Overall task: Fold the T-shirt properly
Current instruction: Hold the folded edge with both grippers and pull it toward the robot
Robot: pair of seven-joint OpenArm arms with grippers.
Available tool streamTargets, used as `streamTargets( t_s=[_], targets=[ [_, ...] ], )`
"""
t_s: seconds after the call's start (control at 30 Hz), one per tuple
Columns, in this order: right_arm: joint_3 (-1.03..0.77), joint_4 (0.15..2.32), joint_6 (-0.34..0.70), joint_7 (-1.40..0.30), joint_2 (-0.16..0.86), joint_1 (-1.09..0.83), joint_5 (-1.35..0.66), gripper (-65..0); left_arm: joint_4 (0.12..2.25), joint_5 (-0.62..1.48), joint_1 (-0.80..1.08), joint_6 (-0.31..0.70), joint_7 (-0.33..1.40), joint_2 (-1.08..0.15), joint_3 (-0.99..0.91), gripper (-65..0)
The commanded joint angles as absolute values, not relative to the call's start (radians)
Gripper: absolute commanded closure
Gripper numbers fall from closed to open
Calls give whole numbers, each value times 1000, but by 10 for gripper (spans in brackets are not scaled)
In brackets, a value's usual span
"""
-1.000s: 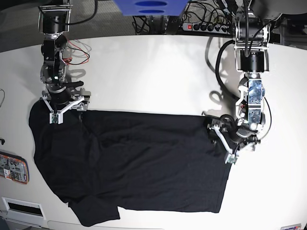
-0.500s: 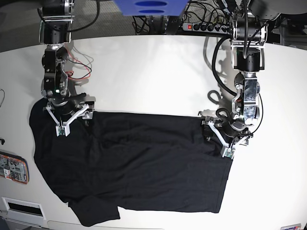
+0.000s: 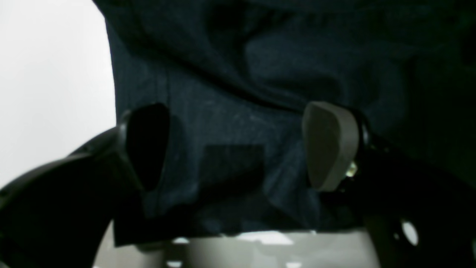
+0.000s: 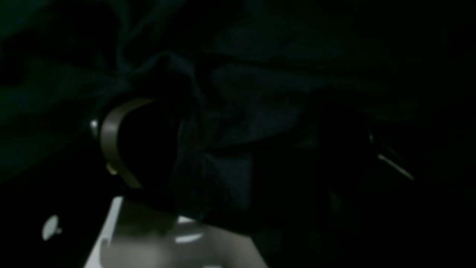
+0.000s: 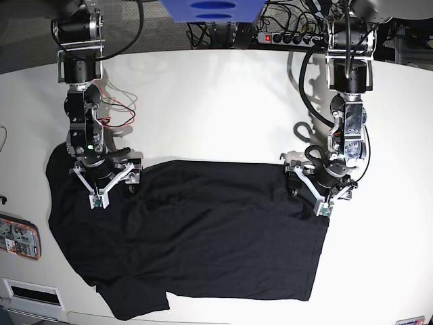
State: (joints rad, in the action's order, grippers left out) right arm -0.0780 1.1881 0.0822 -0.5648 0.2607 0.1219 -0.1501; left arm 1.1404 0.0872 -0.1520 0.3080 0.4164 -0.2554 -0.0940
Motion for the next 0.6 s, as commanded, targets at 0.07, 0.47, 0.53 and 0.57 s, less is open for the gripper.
streamTargets(
  t_s=[0.07,0.47,0.53,0.57],
  targets=[
    [-74,1191,91,-596,268,127,-137,-617,1136,47,-113,311,509,-260,-91,-542],
    [-74,1293,93,-591,272,-10,-136,-617,1136,50,15,311,503,-266,-96,-542],
    [-73,1297,93,-587,309,-53,-136,-617,1136,50,28,311,503,-266,-96,-542],
    [-73,1297,93,-587,318,-67,-136,-617,1136,50,30,311,504,-266,-96,-542]
  ],
)
